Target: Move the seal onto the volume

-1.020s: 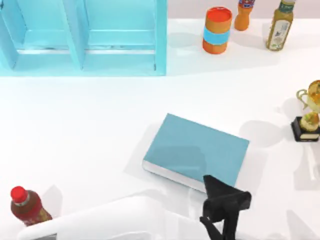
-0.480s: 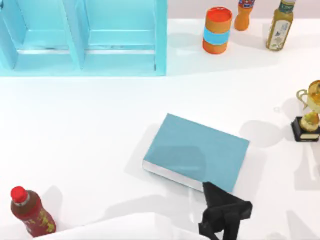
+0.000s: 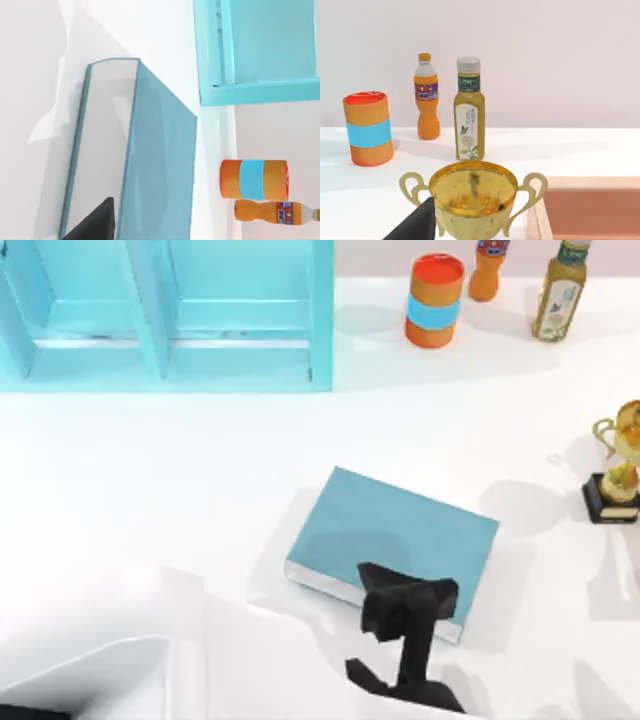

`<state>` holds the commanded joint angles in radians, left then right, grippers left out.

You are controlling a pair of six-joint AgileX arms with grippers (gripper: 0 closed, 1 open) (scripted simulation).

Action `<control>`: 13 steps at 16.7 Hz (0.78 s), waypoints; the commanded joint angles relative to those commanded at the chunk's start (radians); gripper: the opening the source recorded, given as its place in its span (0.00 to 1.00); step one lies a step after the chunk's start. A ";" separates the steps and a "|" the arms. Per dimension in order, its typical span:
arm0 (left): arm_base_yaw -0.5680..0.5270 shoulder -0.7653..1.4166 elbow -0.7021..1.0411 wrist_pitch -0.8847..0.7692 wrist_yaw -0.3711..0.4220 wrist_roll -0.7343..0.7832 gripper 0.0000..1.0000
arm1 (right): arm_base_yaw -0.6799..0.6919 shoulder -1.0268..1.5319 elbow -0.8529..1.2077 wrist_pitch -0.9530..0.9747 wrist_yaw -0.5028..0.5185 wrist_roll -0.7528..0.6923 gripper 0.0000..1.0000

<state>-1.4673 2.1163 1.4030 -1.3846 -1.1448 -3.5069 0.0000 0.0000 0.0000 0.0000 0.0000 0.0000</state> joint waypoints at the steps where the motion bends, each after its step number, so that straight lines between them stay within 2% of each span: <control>1: 0.024 -0.040 -0.025 0.021 0.022 0.078 1.00 | 0.000 0.000 0.000 0.000 0.000 0.000 1.00; 6: 0.171 -0.291 -0.180 0.157 0.153 0.625 1.00 | 0.000 0.000 0.000 0.000 0.000 0.000 1.00; 13: 0.441 -0.846 -0.345 0.529 0.385 1.701 1.00 | 0.000 0.000 0.000 0.000 0.000 0.000 1.00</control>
<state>-1.0266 1.2703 1.0583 -0.8554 -0.7602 -1.8055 0.0000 0.0000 0.0000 0.0000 0.0000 0.0000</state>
